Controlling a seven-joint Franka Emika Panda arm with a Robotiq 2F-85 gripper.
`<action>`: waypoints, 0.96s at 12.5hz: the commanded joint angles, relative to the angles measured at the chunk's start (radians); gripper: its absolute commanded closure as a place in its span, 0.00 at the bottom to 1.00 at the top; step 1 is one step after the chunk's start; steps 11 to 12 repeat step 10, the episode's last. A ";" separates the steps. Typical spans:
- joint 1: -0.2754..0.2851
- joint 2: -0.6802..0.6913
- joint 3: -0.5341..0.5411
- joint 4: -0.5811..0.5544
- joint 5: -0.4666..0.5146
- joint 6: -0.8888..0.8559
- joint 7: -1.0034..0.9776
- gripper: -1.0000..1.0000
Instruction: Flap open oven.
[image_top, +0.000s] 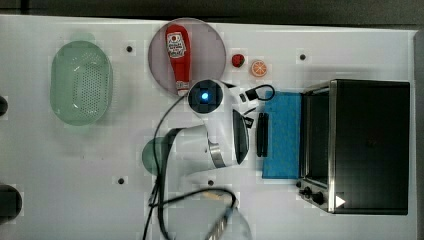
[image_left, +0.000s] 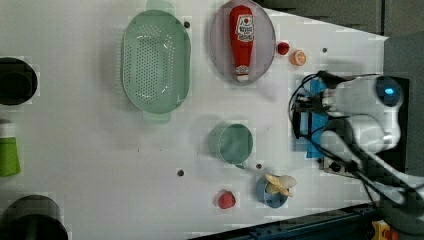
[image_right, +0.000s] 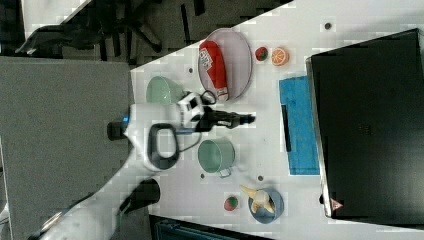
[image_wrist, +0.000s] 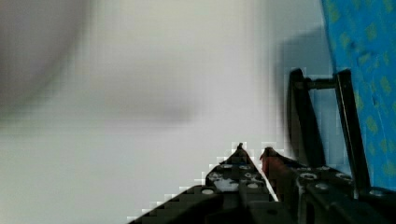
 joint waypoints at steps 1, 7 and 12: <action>0.013 -0.170 -0.013 0.095 0.160 -0.152 0.051 0.83; 0.012 -0.319 -0.019 0.382 0.294 -0.630 0.252 0.83; 0.012 -0.343 -0.019 0.457 0.294 -0.721 0.280 0.83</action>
